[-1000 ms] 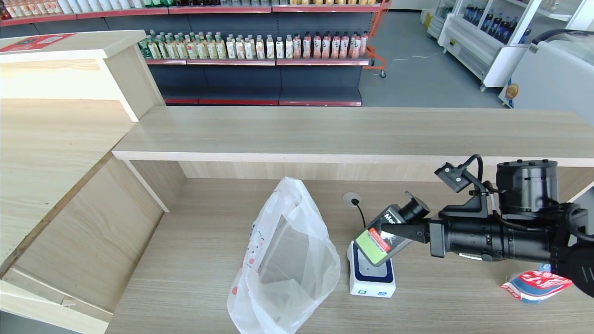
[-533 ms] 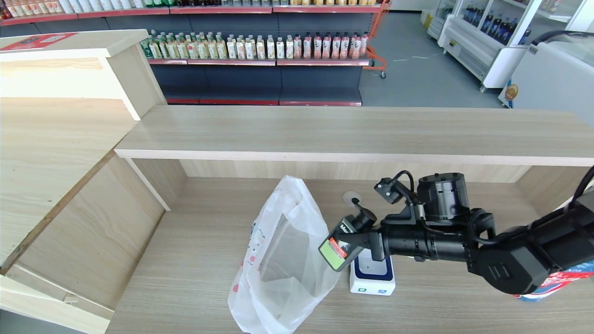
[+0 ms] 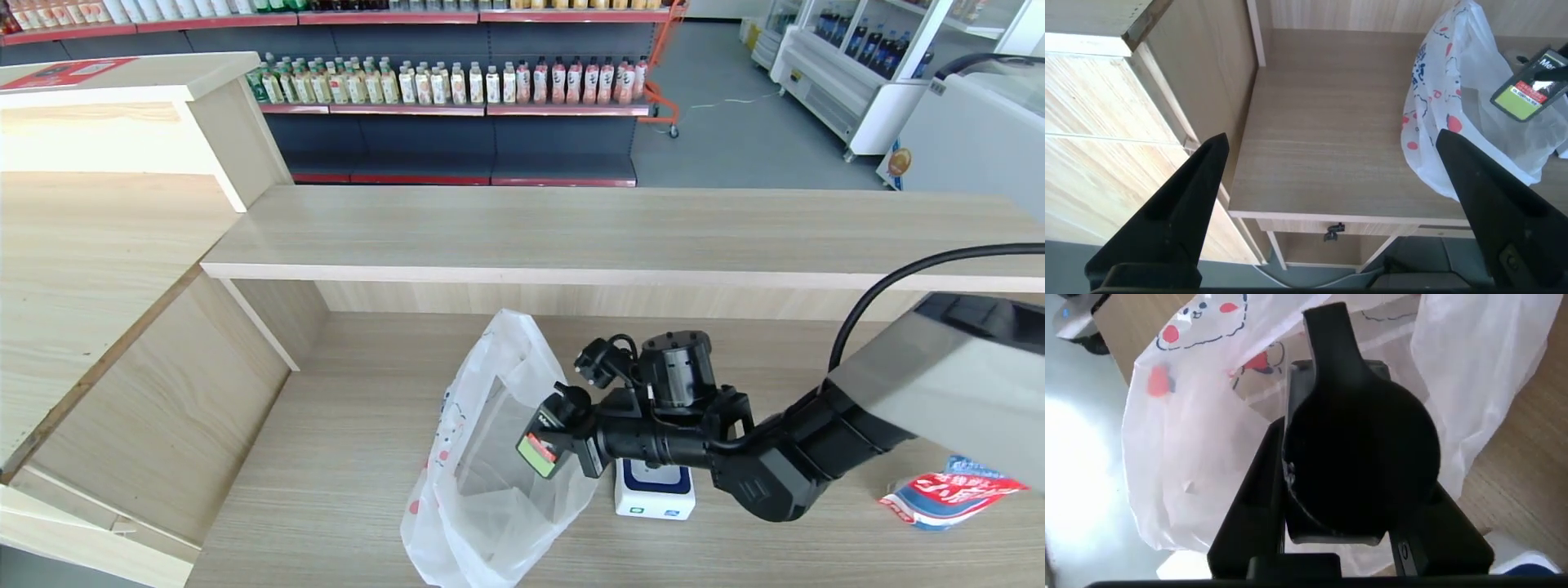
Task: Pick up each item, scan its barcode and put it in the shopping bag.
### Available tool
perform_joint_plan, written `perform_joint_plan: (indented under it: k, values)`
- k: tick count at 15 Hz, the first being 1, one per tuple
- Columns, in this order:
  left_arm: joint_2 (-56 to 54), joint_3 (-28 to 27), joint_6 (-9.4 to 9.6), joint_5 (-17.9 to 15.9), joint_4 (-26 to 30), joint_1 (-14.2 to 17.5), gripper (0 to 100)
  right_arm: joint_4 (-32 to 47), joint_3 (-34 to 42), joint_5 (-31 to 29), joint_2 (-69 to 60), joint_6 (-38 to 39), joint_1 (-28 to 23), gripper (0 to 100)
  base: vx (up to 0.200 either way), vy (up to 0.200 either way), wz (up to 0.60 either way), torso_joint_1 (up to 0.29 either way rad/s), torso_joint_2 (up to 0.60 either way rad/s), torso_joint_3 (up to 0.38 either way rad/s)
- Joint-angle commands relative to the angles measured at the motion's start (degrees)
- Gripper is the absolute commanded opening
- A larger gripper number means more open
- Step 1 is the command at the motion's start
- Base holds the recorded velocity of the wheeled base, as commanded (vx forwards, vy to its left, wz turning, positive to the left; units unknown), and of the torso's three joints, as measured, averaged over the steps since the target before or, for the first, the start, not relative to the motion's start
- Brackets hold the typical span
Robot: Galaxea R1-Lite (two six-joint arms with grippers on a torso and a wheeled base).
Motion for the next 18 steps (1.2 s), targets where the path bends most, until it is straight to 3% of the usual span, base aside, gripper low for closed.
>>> perform_joint_plan:
  k: [1,5,9,10,13,18]
  values:
    - [0.0,0.0,-0.02,0.0,0.0,0.0,100,-2.7,-2.1,0.0,5.4,-3.7,1.8,0,0.000,0.000,0.00,0.000,0.00,0.000]
    - [0.0,0.0,-0.02,0.0,0.0,0.0,100,-4.9,-4.6,0.0,10.2,-13.4,1.9,0,0.000,0.000,0.00,0.000,0.00,0.000]
    - [0.0,0.0,-0.02,0.0,0.0,0.0,100,-7.5,-7.4,0.0,13.2,-14.6,2.1,0,0.000,0.000,0.00,0.000,0.00,0.000]
    - [0.0,0.0,-0.02,0.0,0.0,0.0,100,-7.5,-7.6,0.1,13.4,-14.3,2.4,100,0.000,0.000,0.00,0.000,0.00,0.000]
    - [0.0,0.0,-0.02,0.0,0.0,0.0,100,-7.3,-7.1,0.4,12.1,-9.8,2.5,100,0.000,0.000,0.00,0.000,0.00,0.000]
    - [0.0,0.0,-0.02,0.0,0.0,0.0,100,-5.3,-6.5,0.4,3.7,16.7,0.8,100,0.000,0.000,0.00,0.000,0.00,0.000]
